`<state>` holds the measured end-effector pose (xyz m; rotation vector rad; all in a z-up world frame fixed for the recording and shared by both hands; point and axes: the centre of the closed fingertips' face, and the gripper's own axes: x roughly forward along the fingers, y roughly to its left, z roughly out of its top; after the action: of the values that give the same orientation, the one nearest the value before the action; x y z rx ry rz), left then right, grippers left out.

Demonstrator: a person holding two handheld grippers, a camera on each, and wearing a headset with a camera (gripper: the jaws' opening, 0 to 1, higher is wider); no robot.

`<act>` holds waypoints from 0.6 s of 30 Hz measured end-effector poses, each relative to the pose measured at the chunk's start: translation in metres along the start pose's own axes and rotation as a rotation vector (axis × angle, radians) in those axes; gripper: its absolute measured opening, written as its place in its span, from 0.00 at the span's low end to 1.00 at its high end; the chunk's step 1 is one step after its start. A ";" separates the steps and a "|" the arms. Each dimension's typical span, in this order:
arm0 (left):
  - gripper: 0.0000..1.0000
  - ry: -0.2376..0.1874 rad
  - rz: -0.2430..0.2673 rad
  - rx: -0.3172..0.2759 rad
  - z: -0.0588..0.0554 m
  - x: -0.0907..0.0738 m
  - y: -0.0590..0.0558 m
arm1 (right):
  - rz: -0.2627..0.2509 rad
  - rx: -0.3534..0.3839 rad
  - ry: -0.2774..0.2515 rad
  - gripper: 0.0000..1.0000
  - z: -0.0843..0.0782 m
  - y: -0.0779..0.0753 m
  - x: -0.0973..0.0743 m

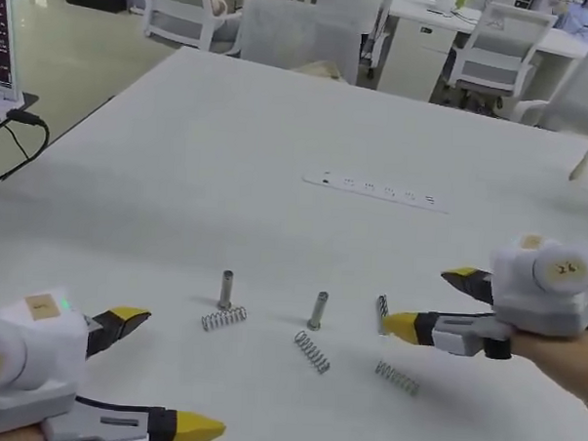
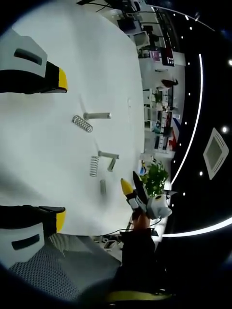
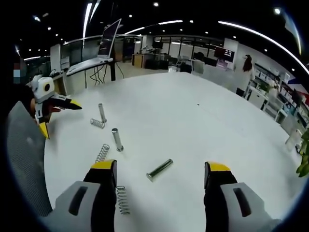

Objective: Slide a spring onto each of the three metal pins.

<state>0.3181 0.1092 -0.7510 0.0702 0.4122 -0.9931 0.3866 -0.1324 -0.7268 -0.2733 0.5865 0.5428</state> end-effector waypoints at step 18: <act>0.94 -0.002 0.001 -0.008 -0.001 0.000 0.000 | 0.003 0.034 0.086 0.63 -0.005 -0.005 0.026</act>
<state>0.3177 0.1090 -0.7525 0.0618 0.4142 -0.9904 0.4052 -0.1278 -0.7456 -0.2644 0.6789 0.5259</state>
